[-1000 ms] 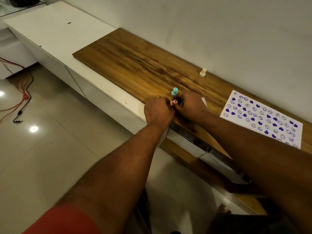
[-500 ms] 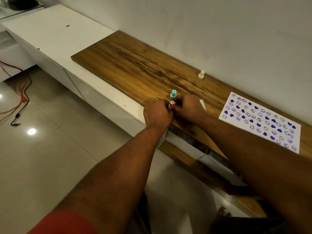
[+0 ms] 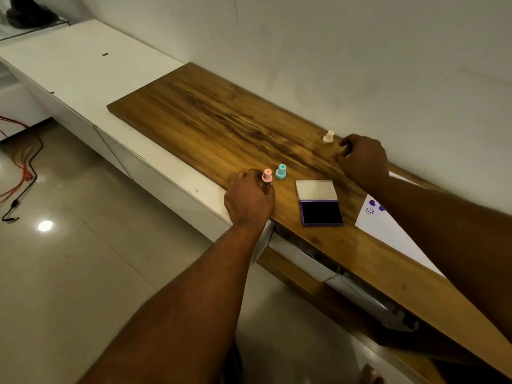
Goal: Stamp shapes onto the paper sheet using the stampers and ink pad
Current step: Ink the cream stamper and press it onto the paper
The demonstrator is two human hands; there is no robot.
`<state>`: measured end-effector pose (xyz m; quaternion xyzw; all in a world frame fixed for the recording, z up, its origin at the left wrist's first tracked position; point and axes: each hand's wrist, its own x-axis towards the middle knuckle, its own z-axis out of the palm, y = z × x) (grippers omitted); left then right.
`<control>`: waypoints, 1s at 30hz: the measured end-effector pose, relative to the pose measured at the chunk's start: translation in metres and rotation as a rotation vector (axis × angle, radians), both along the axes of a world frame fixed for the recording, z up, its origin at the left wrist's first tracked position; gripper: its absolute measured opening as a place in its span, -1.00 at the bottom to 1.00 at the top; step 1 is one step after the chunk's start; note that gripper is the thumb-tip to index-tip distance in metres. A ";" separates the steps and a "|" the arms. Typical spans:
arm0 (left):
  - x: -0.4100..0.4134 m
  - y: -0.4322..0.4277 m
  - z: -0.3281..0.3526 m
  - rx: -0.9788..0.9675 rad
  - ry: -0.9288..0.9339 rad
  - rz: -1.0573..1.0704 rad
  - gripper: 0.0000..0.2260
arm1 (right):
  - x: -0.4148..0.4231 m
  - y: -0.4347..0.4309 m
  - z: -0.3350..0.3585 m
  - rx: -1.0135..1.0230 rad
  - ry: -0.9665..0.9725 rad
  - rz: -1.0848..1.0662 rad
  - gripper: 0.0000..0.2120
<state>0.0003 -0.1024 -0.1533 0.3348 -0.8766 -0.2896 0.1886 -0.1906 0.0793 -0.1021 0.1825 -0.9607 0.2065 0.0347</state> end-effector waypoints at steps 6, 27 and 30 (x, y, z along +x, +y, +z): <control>-0.006 -0.004 -0.002 0.184 0.016 0.074 -0.27 | -0.043 -0.028 -0.006 0.250 -0.001 0.044 -0.39; 0.018 0.003 0.030 0.102 0.087 -0.106 -0.54 | 0.070 0.032 0.016 -0.138 -0.075 0.128 -0.74; 0.032 0.009 0.037 0.037 0.049 -0.290 -0.56 | 0.108 0.018 0.019 -0.164 -0.140 0.137 -0.71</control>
